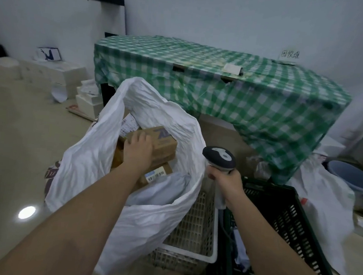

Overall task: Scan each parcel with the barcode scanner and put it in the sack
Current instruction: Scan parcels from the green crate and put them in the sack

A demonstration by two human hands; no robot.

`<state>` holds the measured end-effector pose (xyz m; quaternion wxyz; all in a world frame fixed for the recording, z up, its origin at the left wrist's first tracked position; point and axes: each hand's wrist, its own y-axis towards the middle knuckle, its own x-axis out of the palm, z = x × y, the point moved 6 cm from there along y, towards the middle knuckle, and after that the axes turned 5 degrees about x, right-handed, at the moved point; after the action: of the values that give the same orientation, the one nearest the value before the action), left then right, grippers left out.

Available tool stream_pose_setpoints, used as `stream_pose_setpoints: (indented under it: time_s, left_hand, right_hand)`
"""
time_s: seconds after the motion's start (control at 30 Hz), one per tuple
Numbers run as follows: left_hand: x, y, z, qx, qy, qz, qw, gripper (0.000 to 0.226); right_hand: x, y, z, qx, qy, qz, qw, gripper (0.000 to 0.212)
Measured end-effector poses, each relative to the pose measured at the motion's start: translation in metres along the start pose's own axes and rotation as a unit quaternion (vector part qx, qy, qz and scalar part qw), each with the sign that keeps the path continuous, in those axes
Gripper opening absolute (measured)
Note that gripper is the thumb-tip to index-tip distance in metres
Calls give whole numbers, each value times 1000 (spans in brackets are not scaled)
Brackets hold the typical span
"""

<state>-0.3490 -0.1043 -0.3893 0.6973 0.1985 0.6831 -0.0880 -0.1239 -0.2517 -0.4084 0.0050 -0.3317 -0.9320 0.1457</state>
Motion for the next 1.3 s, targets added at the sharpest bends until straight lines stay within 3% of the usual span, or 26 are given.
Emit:
stream_pose_setpoints:
  time_s: [0.1,0.2,0.3,0.4,0.53,0.6,0.7,0.87,0.93,1.03,1.3]
  left_hand:
    - [5,-8,-1,-12,-32,-24,999,56]
    - [11,-16,-4,-4,6,-43,999,65]
    - [17,-22,-15,-5,44,-67,997,71]
    - [15,-22,-24,0,45,-24,999,60]
    - [12,-7,-30,21,18,0,1000,42]
    - [9,0,-29,22,62,-2,998,44]
    - [5,11,-27,53,89,-46,994,51]
    - [-10,20,-30,90,-106,-147,979,31]
    - [-2,6,-33,66,-115,-203,970,39]
    - [-2,-11,-37,42,-111,-169,978,61]
    - [-27,-38,8,124,-231,-68,963,42]
  right_hand:
    - [5,-1,1,-12,6,14,1000,37]
    - [24,4,-1,-42,-24,28,998,50]
    - [41,8,-1,-55,-89,37,994,41]
    - [54,13,-3,-63,-132,55,988,31]
    - [46,9,-45,-120,10,72,990,31]
    - [29,3,-69,-165,83,91,979,35]
    - [17,-6,-81,-205,51,75,974,32]
    - [21,-20,-61,-177,-37,39,983,31]
    - [21,-24,-50,-153,-32,30,987,26]
    - [17,-31,-40,-132,-22,32,990,25]
    - [1,-41,-30,-95,-16,29,995,28]
